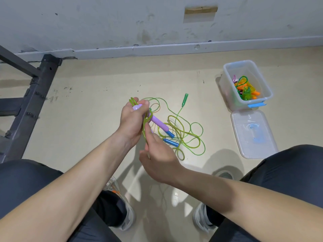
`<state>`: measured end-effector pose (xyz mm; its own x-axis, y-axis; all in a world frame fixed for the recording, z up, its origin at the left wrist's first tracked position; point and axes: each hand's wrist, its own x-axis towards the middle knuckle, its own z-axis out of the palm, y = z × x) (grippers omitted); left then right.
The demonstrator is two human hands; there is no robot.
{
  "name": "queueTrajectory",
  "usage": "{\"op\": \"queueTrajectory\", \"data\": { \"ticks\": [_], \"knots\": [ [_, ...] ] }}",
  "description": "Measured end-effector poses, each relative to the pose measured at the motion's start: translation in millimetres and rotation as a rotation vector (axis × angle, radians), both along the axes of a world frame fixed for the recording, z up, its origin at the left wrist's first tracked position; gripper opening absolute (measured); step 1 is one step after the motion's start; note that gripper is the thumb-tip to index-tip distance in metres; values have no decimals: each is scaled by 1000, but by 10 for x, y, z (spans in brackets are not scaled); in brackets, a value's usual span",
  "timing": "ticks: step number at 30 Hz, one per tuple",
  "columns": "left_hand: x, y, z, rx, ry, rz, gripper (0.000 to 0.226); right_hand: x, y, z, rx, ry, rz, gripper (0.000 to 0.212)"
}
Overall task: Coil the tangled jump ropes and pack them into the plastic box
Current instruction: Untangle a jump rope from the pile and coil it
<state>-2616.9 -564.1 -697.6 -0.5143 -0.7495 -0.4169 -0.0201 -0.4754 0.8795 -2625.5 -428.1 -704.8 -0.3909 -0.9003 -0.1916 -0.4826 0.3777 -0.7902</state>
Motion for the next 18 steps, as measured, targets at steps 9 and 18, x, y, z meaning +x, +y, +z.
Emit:
{"op": "queueTrajectory", "data": {
  "ticks": [9,18],
  "knots": [
    [16,-8,-158,-126,-147,-123,66,-145,-54,173,106,142,68,69],
    [-18,10,-111,-48,-84,-48,72,2,-40,107,30,189,-60,44]
  ]
}}
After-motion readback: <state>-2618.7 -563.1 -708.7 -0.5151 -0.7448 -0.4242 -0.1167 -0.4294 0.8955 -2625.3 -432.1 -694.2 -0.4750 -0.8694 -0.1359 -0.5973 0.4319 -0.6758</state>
